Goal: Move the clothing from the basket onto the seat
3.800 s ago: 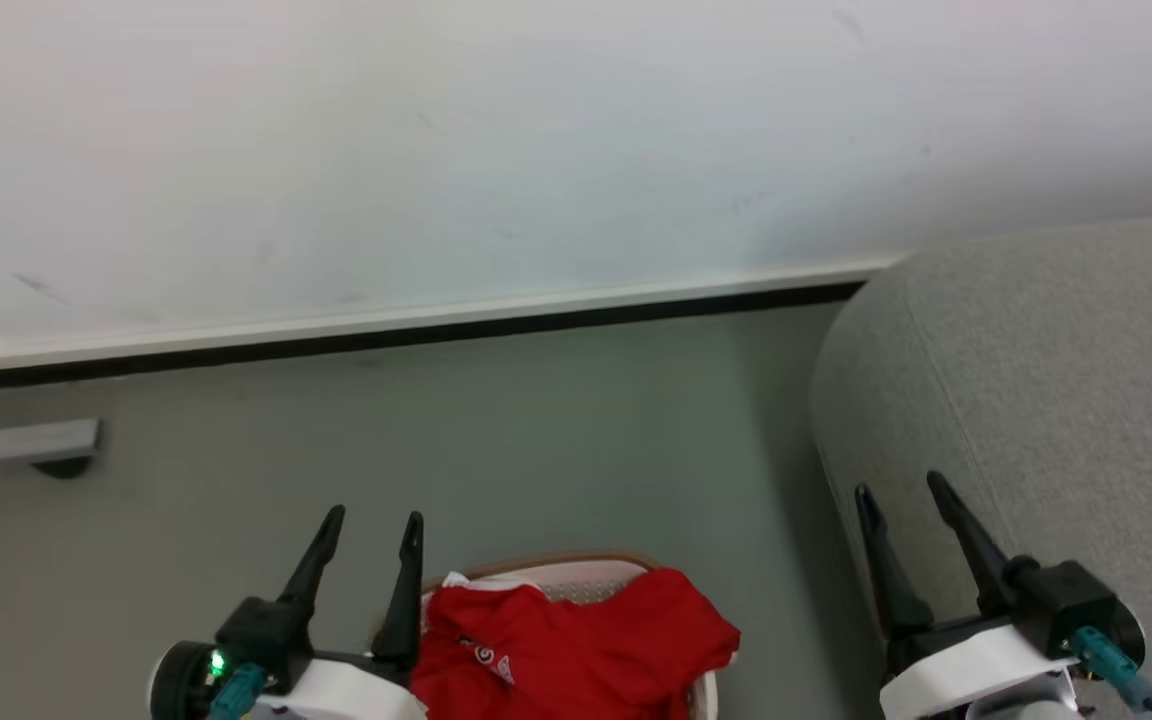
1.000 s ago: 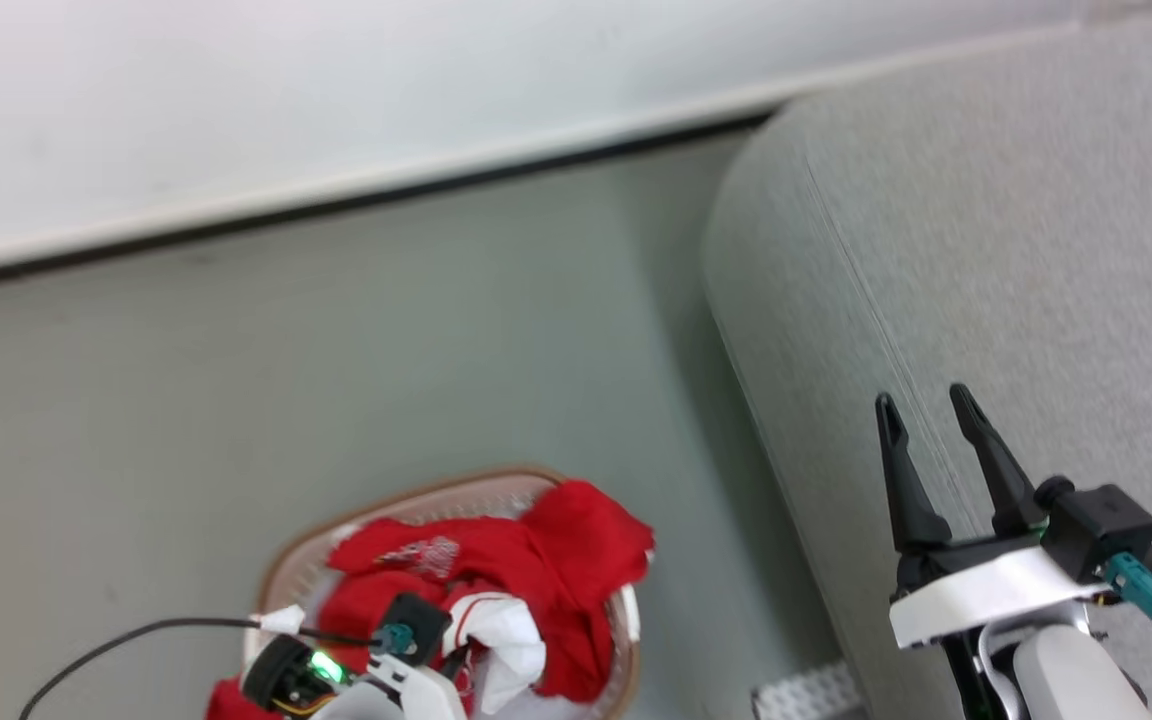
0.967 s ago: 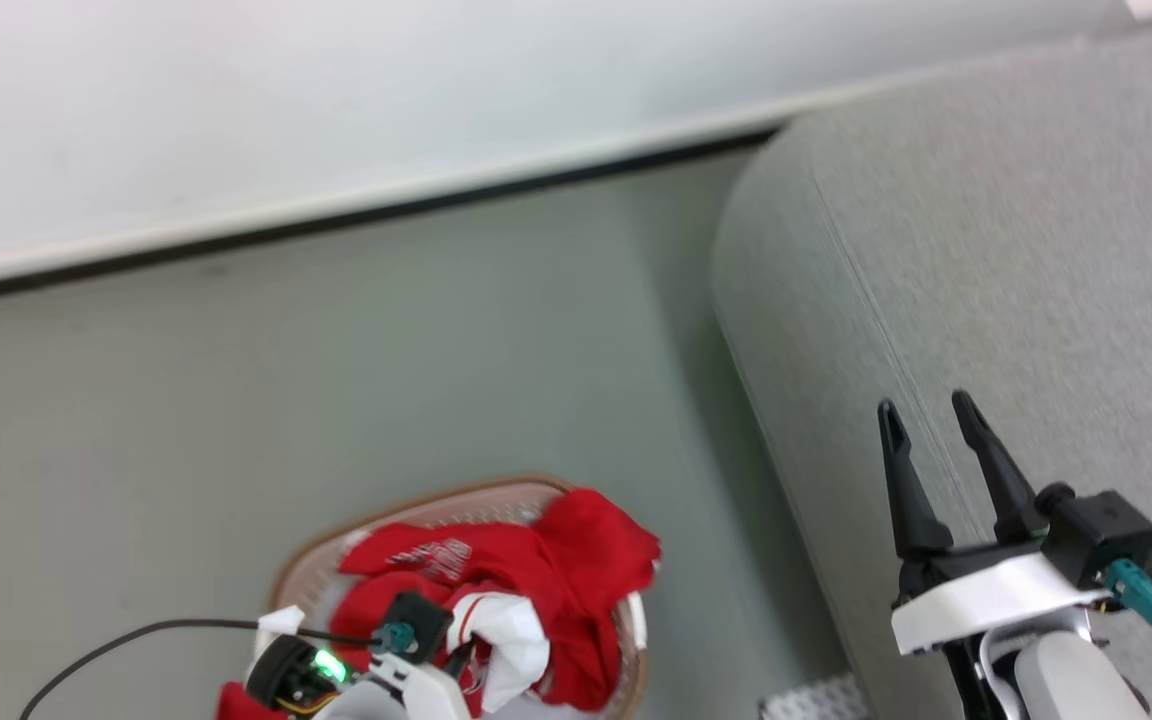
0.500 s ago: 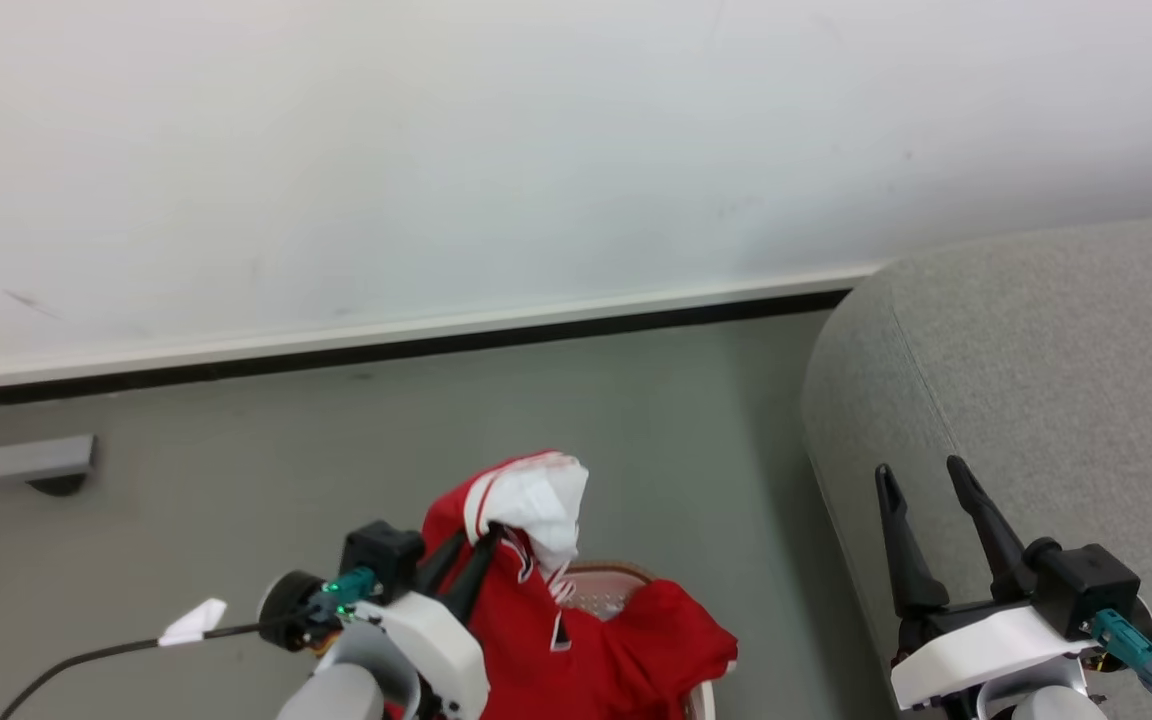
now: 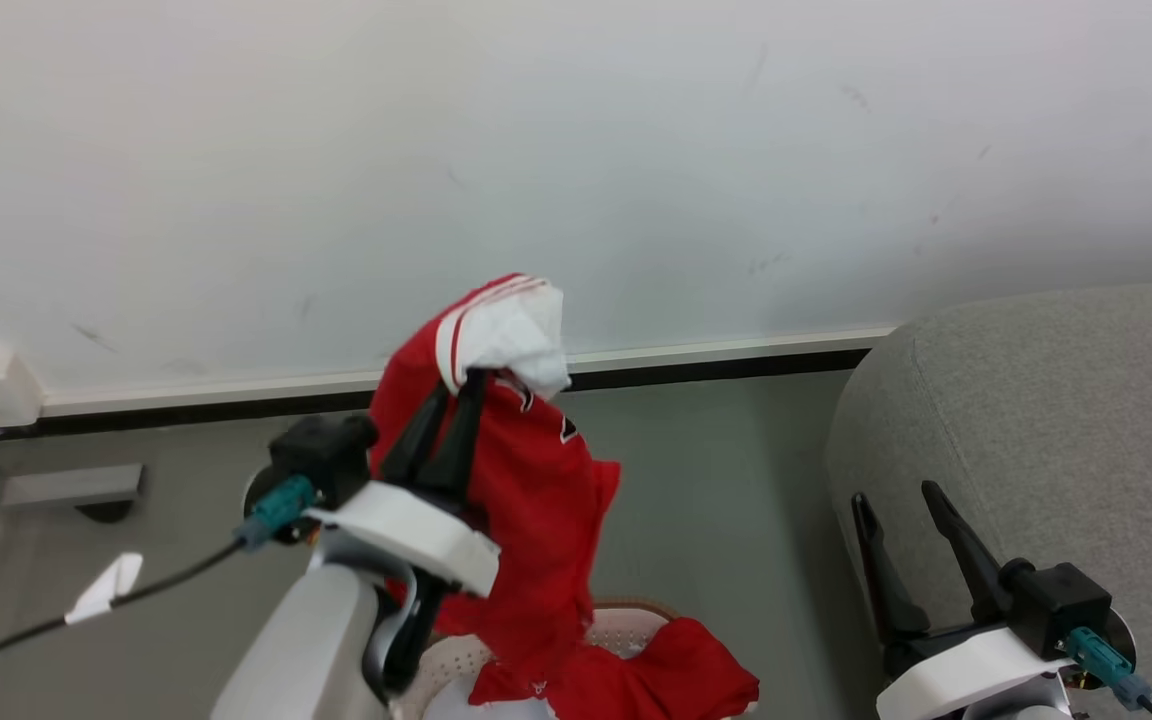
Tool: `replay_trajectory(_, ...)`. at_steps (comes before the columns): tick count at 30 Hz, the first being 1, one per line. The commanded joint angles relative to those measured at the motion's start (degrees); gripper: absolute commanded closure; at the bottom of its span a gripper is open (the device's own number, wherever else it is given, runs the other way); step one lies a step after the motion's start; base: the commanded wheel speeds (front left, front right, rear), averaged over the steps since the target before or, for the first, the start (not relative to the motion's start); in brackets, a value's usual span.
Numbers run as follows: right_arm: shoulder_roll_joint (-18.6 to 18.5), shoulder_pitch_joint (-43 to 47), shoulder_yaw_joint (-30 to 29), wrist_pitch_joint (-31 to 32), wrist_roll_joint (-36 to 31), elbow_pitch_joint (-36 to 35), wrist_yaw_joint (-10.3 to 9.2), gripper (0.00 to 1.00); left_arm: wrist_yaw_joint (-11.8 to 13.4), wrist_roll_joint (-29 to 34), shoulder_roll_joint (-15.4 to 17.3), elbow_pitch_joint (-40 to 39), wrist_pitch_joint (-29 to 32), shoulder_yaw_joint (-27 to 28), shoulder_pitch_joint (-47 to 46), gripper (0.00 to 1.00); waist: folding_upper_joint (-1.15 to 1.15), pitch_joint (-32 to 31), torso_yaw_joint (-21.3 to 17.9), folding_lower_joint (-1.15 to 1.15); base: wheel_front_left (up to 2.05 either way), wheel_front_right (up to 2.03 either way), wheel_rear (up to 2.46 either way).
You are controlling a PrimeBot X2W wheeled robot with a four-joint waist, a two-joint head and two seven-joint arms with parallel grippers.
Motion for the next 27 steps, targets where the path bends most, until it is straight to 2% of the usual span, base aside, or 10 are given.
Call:
replay_trajectory(1,-0.3,0.0,0.3,0.0,0.2,0.2,-0.12,0.00,-0.2,-0.9,0.0,-0.4,0.0,0.1,-1.7,1.00,0.00,-0.1,0.0,0.01,0.00,0.00,0.00)
replay_trajectory(8,-0.3,0.1,2.1,0.0,0.9,0.2,-0.12,0.00,0.1,-0.8,0.2,-1.6,0.8,0.0,-6.0,1.00,0.00,-0.3,-0.3,0.01,0.00,0.00,0.00)
replay_trajectory(18,-0.3,-0.1,3.6,0.0,1.5,-0.5,-0.12,0.00,0.5,-1.2,0.4,-2.9,1.2,-0.8,-5.8,1.00,0.00,0.1,-0.5,0.01,0.00,0.00,0.00)
replay_trajectory(27,-3.3,-2.4,9.9,0.0,3.8,-1.7,-0.12,0.00,0.0,-1.3,-0.2,-3.2,0.6,-3.2,-5.0,1.00,0.00,-0.5,1.6,0.01,0.00,0.00,0.00)
